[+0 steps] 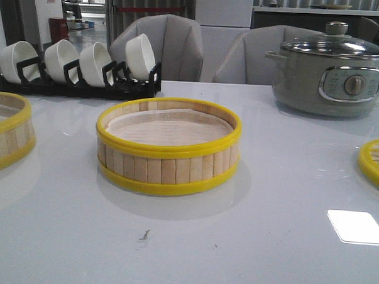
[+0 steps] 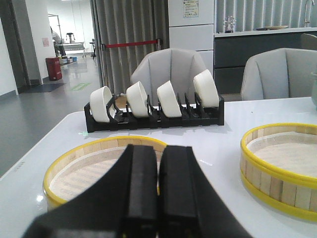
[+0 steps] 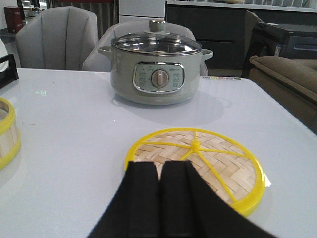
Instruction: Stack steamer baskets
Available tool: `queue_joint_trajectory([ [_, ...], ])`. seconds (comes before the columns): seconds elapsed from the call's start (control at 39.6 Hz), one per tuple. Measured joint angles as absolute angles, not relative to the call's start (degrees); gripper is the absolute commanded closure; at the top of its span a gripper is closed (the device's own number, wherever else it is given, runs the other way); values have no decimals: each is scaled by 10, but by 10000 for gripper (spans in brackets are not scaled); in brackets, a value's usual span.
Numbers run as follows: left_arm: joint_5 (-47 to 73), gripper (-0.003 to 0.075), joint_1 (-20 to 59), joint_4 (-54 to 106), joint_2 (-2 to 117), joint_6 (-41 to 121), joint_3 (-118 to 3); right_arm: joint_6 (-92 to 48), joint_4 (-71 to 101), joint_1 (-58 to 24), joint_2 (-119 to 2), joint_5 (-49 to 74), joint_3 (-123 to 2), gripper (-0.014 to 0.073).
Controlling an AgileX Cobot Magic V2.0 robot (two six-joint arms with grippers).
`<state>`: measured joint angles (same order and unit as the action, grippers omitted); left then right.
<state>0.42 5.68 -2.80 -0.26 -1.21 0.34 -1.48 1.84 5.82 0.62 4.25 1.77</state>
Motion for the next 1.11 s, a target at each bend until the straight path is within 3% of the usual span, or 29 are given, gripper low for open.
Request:
queue_joint_trajectory([
  [0.91, 6, 637, 65, 0, 4, -12, -1, -15, 18, 58, 6, 42, 18, 546],
  [1.11, 68, 637, 96, 16, 165, -12, -141, -15, 18, 58, 6, 42, 18, 546],
])
